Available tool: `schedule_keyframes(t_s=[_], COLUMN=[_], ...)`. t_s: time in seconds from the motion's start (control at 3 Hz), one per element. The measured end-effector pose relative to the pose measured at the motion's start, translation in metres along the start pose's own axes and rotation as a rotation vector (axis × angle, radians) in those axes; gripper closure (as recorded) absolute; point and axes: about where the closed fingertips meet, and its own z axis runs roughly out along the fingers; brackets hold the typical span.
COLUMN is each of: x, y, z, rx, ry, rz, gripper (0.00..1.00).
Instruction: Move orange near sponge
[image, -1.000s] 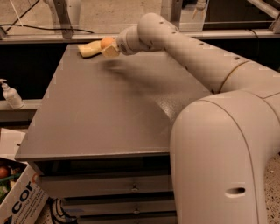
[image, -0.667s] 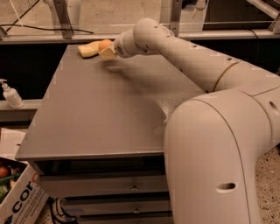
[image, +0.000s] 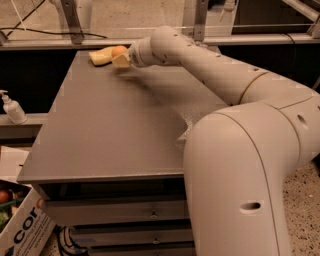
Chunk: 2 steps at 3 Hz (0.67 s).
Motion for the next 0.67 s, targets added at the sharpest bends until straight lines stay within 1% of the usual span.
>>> schedule_keyframes(t_s=[0.33, 0.67], x=[-0.0013, -0.0023], y=[-0.0043, -0.0072], z=[0.0006, -0.0005], rx=[-0.001, -0.004], ry=[-0.007, -0.009], rz=[0.021, 0.033], gripper=[0.83, 0.59])
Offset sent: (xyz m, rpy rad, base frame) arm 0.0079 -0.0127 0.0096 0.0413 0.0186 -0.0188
